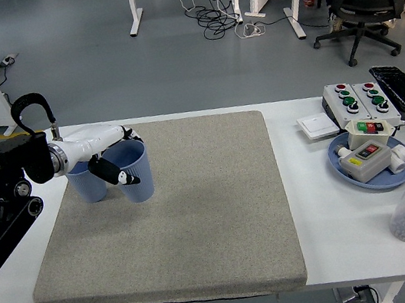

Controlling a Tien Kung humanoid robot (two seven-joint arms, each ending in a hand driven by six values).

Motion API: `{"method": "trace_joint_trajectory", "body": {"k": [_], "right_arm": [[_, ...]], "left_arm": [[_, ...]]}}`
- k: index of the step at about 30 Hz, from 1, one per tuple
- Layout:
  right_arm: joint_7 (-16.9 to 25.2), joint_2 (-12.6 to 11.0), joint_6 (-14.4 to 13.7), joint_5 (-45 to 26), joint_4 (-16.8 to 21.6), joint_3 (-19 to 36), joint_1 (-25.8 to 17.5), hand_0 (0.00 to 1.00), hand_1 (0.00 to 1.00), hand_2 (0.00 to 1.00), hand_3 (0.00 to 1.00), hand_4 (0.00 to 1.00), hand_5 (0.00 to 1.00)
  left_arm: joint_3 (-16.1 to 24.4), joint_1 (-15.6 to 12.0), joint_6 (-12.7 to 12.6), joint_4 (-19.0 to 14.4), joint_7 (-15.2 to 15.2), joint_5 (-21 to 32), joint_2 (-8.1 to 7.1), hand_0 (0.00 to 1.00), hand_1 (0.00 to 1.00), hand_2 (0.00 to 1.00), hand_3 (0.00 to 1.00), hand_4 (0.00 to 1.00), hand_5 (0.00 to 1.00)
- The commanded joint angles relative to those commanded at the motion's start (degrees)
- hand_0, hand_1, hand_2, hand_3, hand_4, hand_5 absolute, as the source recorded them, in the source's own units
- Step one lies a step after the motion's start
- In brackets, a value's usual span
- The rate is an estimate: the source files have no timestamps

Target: Push cup pick cup insert cup

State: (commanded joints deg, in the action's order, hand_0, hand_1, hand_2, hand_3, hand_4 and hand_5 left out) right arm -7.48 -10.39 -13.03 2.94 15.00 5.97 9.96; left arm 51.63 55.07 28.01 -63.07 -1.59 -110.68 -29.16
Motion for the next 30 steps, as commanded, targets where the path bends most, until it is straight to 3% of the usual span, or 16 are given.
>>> {"method": "trace_joint_trajectory", "body": {"k": [6, 11, 19, 30], "right_arm": [[-0.1, 0.0, 0.0, 0.2, 0.0, 0.2, -0.2, 0.74, 0.663, 0.657, 0.559, 0.078, 0.477], [-0.2, 0.0, -0.1, 0.5, 0.0, 0.4, -0.4, 0.739, 0.663, 0.657, 0.559, 0.078, 0.478], [-0.6, 0.1, -0.1, 1.6, 0.1, 1.0, -0.9, 0.74, 0.663, 0.657, 0.559, 0.078, 0.476], [-0.8, 0.2, -0.1, 2.3, 0.2, 1.3, -0.8, 0.739, 0.663, 0.657, 0.559, 0.079, 0.479]], "left_arm": [[1.1, 4.0, 0.6, 4.2, -0.5, -3.8, -2.14, 0.407, 0.54, 0.551, 0.545, 0.537, 0.037], [2.1, 5.7, 0.3, 7.1, -0.1, -5.4, -2.67, 0.412, 0.541, 0.551, 0.547, 0.537, 0.036], [3.1, 6.2, -1.4, 11.4, 1.4, -6.4, -1.84, 0.415, 0.54, 0.551, 0.547, 0.54, 0.037], [0.4, 7.0, -4.1, 17.4, 3.4, -10.3, -0.03, 0.414, 0.545, 0.554, 0.549, 0.542, 0.037]]}}
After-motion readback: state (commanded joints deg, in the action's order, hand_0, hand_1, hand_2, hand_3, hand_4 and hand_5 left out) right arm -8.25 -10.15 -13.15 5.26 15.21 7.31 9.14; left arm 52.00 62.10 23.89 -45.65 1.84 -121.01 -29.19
